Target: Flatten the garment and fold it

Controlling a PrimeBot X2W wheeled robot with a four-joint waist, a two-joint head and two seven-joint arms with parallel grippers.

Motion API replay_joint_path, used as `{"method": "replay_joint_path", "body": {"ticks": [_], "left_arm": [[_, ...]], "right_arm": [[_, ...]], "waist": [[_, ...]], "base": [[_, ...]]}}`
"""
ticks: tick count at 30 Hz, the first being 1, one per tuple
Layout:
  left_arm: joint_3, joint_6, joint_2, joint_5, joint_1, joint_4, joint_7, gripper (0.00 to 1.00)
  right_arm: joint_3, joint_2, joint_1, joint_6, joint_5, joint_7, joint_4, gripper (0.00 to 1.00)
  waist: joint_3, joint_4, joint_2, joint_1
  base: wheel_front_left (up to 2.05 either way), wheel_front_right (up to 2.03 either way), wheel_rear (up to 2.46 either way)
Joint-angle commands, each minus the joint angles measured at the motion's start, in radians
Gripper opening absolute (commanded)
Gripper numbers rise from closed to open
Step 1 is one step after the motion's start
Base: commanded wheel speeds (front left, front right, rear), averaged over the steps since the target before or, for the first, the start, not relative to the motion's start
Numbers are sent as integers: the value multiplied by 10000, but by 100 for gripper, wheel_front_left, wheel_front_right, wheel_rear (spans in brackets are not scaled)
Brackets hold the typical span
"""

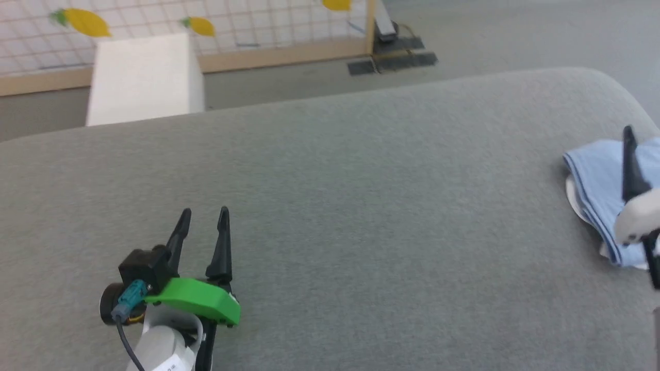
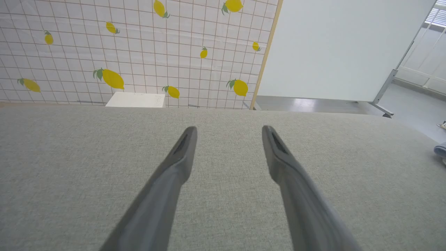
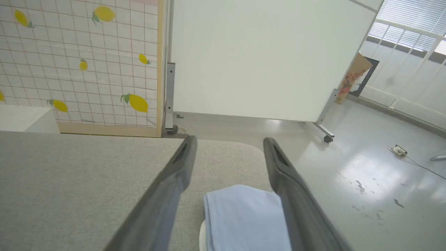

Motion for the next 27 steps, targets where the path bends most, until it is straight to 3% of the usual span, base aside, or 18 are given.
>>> {"method": "replay_joint_path", "body": {"ticks": [1,10,18,27], "left_arm": [[28,22,-9,-54,170,67,-65,100],[-59,-13,1,-62,489,206,-72,100],[-130,-24,-148,-134,739,224,-74,100],[-227,-18,-250,-126,929,286,-75,100]], "right_arm": [[65,245,409,-15,250,-146,-386,100],[804,1546,2831,-15,967,-592,-2886,100],[1587,2044,4035,-15,813,-931,-3199,100],[1753,2248,4637,-15,527,-1007,-3070,100]], "waist": [[-791,853,0,1],[-1251,1483,0,1],[-1473,1735,0,1],[-1515,1835,0,1]], "base": [[0,0,0],[0,0,0],[0,0,0],[0,0,0]]}}
